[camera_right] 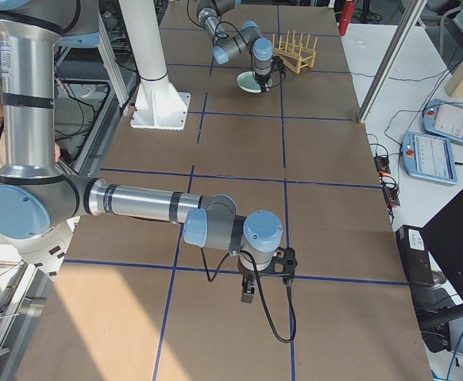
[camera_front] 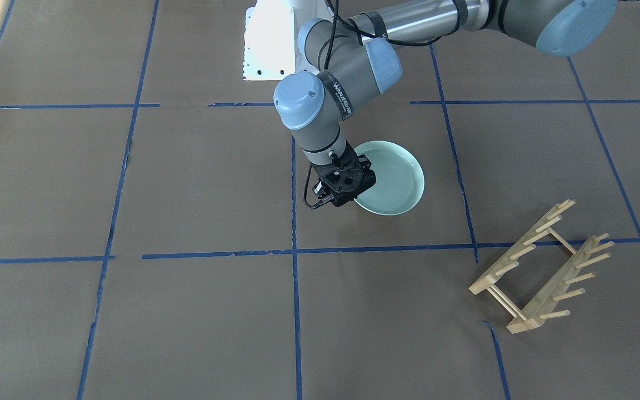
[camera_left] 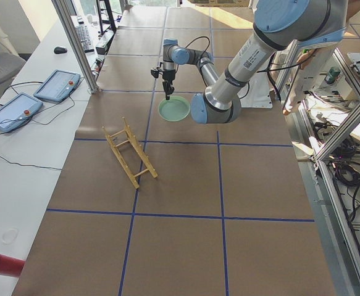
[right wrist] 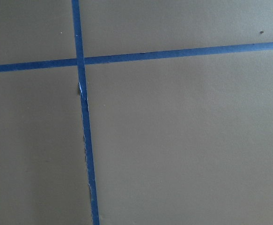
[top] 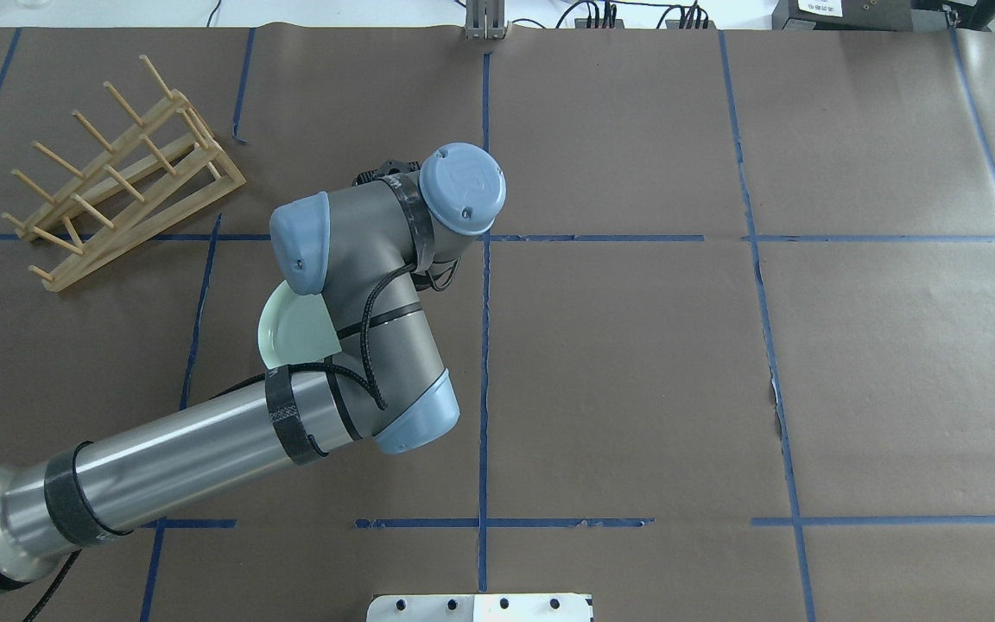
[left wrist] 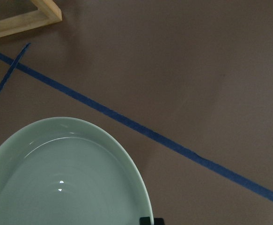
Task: Place plate on table
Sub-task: 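Carry the plate nearer the robot and lower it flat onto the table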
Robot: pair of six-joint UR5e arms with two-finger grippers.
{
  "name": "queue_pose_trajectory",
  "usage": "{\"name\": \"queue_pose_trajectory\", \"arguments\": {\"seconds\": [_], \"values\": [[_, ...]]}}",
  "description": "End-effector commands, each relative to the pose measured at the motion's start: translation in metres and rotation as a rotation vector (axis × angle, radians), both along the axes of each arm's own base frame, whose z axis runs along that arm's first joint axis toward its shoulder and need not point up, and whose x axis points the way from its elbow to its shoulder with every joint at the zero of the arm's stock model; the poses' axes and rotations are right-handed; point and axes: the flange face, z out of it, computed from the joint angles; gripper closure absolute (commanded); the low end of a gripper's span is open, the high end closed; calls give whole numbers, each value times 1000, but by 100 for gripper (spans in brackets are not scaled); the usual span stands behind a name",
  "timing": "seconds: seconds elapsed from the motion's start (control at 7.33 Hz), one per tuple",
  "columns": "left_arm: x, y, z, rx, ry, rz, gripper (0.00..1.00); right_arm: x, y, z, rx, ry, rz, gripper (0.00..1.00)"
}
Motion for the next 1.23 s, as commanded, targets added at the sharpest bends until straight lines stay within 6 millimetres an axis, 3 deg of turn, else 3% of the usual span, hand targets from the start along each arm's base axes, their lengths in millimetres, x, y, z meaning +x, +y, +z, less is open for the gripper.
{"name": "queue_pose_trajectory", "arguments": {"seconds": [0.0, 0.14, 0.27, 0.41, 0.55, 0.68, 0.95, 1.09], "values": [[15, 22, 21, -10, -25, 29, 100, 0, 0, 0, 0, 0, 0, 0], [19, 26, 21, -10, -25, 35, 100, 0, 0, 0, 0, 0, 0, 0], [16, 25, 17, 6, -23, 34, 40, 0, 0, 0, 0, 0, 0, 0], [9, 24, 18, 44, -35, 21, 0, 0, 0, 0, 0, 0, 0, 0], [-15, 34, 11, 90, 8, 51, 0, 0, 0, 0, 0, 0, 0, 0], [-56, 29, -5, 168, 53, 113, 0, 0, 0, 0, 0, 0, 0, 0], [-153, -28, -15, 318, 72, 209, 0, 0, 0, 0, 0, 0, 0, 0], [-216, -68, 10, 358, 123, 323, 0, 0, 0, 0, 0, 0, 0, 0]]}}
